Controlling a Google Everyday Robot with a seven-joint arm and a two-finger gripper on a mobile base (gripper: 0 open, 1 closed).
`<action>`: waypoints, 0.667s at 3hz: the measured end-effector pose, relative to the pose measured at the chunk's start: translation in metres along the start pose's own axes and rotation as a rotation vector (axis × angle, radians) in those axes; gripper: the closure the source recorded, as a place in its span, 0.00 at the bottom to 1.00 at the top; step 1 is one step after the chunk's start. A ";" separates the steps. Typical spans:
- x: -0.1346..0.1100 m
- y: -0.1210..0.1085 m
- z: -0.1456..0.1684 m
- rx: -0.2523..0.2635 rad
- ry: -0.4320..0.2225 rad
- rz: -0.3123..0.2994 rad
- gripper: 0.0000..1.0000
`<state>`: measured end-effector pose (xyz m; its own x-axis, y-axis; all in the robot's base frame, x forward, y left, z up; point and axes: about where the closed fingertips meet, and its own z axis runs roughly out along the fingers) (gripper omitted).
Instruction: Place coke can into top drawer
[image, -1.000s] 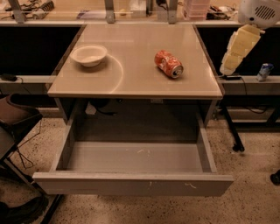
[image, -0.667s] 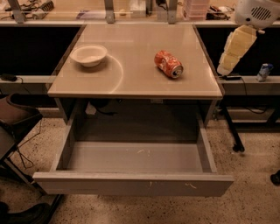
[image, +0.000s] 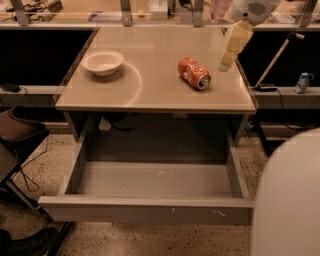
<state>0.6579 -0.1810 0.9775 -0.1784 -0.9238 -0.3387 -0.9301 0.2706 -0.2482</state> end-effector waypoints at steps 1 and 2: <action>-0.052 -0.020 0.054 -0.073 -0.060 -0.032 0.00; -0.088 -0.034 0.075 -0.079 -0.166 -0.034 0.00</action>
Offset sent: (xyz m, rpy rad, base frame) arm 0.1492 0.0967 0.0292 0.2507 0.0716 0.1624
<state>0.7293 -0.0887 0.9479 -0.0973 -0.8728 -0.4783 -0.9580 0.2123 -0.1925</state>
